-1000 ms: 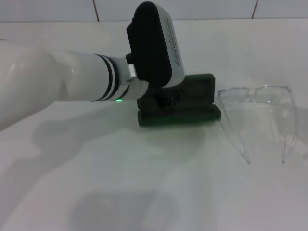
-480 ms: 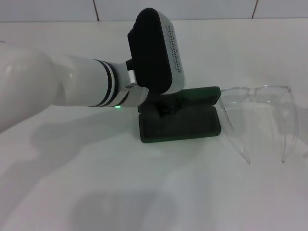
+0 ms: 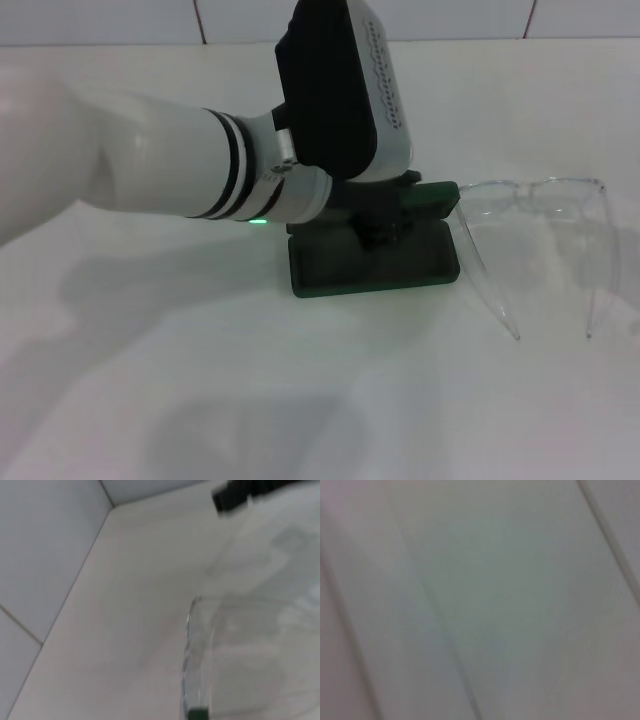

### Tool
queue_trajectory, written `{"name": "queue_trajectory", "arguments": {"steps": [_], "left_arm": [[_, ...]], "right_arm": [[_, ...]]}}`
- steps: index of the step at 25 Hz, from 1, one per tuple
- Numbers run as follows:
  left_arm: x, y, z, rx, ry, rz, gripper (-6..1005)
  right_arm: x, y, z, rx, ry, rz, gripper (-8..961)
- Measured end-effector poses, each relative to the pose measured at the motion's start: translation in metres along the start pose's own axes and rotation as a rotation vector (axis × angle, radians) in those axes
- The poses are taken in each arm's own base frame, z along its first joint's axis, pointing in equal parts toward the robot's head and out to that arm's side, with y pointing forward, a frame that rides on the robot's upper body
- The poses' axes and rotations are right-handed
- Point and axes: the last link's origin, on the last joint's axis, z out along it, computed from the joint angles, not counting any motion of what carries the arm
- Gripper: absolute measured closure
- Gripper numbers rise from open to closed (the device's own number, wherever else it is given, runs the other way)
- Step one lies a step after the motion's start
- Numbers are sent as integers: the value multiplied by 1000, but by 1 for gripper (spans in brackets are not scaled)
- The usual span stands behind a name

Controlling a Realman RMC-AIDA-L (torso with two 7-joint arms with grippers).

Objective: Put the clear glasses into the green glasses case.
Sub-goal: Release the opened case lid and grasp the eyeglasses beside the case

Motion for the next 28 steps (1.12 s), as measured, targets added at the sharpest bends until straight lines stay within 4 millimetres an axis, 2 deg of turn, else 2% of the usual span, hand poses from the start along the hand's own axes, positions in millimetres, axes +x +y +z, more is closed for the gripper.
{"name": "queue_trajectory", "arguments": {"steps": [4, 11, 17, 24, 28], "left_arm": [[11, 3, -15, -23, 55, -32, 665], [16, -3, -50, -132, 240, -238, 665], [1, 1, -74, -214, 377, -309, 665], [-29, 11, -86, -347, 471, -416, 665], [-51, 7, -89, -341, 559, -507, 665]], "right_arm": [[-9, 0, 4, -101, 120, -99, 813], [-35, 0, 20, -253, 357, -166, 780], [-66, -2, 30, -240, 470, -113, 559], [-108, 3, 43, -248, 611, -247, 494], [-122, 2, 58, -291, 821, -311, 495]]}}
